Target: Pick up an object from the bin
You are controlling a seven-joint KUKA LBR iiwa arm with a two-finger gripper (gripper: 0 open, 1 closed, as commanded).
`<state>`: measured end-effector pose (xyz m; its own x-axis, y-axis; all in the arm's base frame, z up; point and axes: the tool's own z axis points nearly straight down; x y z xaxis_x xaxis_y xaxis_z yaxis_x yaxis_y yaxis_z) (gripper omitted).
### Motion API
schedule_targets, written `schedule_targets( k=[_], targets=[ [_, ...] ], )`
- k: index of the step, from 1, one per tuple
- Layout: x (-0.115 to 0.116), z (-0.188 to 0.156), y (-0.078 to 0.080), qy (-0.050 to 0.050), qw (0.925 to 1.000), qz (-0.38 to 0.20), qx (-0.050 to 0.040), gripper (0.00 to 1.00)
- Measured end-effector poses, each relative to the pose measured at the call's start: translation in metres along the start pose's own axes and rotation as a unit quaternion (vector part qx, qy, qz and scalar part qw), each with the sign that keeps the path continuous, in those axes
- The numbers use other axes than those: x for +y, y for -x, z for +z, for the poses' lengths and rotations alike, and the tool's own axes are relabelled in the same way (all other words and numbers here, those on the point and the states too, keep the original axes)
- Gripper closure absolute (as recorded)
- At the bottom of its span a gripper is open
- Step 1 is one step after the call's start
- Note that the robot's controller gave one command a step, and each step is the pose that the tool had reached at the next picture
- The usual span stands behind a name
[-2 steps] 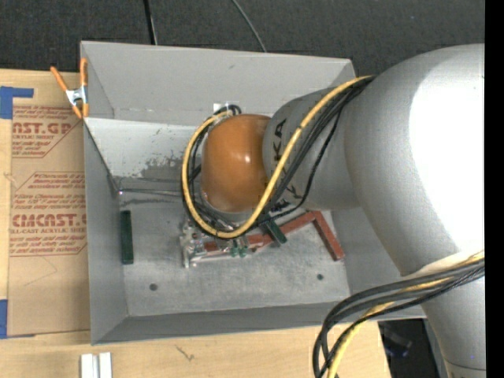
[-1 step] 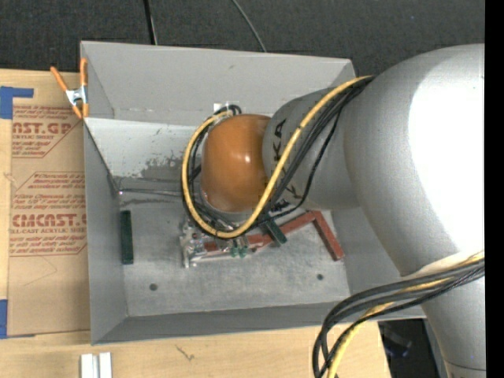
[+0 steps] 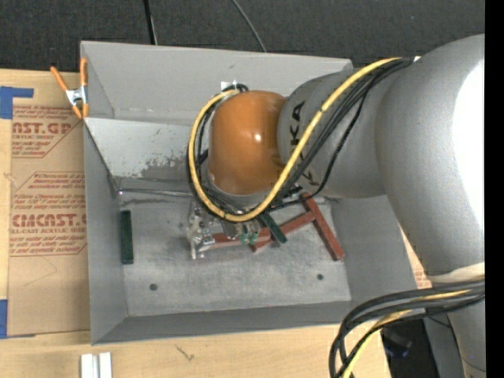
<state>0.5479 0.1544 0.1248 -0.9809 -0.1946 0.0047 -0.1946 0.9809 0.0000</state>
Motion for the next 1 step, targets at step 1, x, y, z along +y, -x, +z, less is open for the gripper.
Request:
schedule_targets(
  k=[1],
  targets=[
    [-0.0168,-0.1255,-0.0181,0.000,0.9999,-0.014,-0.0024,1.00]
  ],
)
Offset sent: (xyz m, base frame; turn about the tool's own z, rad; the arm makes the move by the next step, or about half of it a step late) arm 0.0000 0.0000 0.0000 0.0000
